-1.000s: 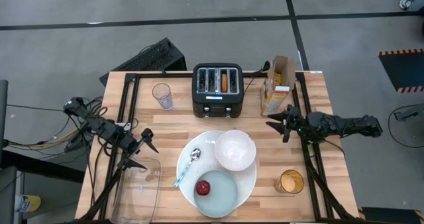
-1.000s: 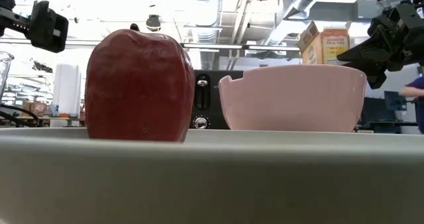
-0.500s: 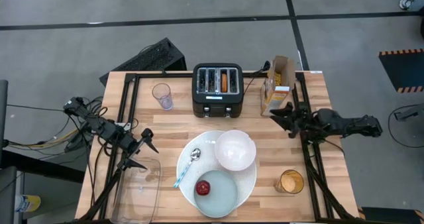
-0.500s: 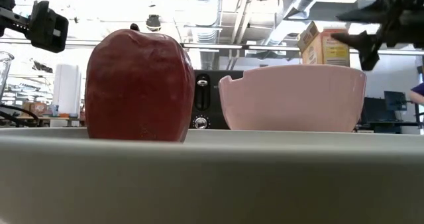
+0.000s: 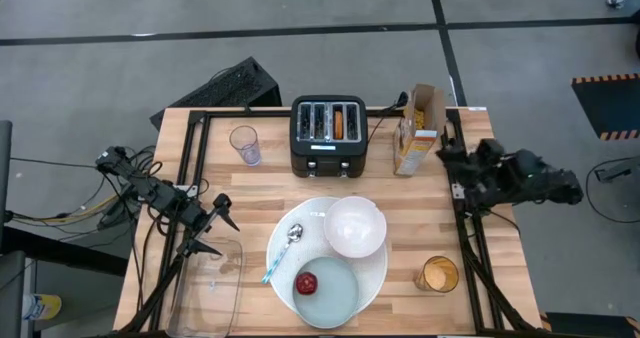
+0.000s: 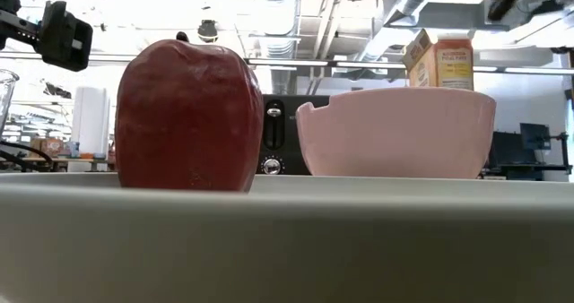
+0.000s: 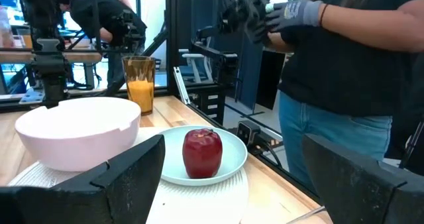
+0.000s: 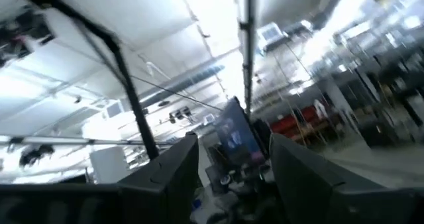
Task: Arrange a breakfast setting
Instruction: Pour the cereal from the cereal box into the white bowl
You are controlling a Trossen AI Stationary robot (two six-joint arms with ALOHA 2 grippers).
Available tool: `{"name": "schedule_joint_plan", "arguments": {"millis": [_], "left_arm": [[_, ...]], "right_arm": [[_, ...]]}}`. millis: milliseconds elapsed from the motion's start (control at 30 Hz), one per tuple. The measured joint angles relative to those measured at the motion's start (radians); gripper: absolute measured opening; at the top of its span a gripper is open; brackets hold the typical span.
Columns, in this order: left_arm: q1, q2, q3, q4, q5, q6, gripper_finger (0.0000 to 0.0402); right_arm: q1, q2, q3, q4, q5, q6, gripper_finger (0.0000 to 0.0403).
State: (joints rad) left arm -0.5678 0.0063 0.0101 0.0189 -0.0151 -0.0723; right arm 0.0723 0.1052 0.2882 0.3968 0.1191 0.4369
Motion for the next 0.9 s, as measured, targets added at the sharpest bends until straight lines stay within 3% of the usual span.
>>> {"name": "schedule_joint_plan", "arguments": {"millis": [133,333,433,567,900], "left_arm": [[0.0,0.0,0.0,0.0,0.0,0.0,0.0339],[0.0,0.0,0.0,0.0,0.0,0.0,0.0339],[0.0,0.0,0.0,0.0,0.0,0.0,0.0339],[0.0,0.0,0.0,0.0,0.0,0.0,0.0339],[0.0,0.0,0.0,0.0,0.0,0.0,0.0339]], "right_arm": [[0.0,0.087,0.168,-0.056,-0.019,-0.133,0.0208],[0.0,0.24,0.474,-0.467,0.085,-0.208,0.0208],[0.0,0.328,0.607,-0.699,0.163,-0.103,0.0208],[0.0,0.428,0.723,-0.983,0.19,0.087,0.0208],[0.0,0.59,0.748,-1.467,0.194,0.575,0.0208]]}}
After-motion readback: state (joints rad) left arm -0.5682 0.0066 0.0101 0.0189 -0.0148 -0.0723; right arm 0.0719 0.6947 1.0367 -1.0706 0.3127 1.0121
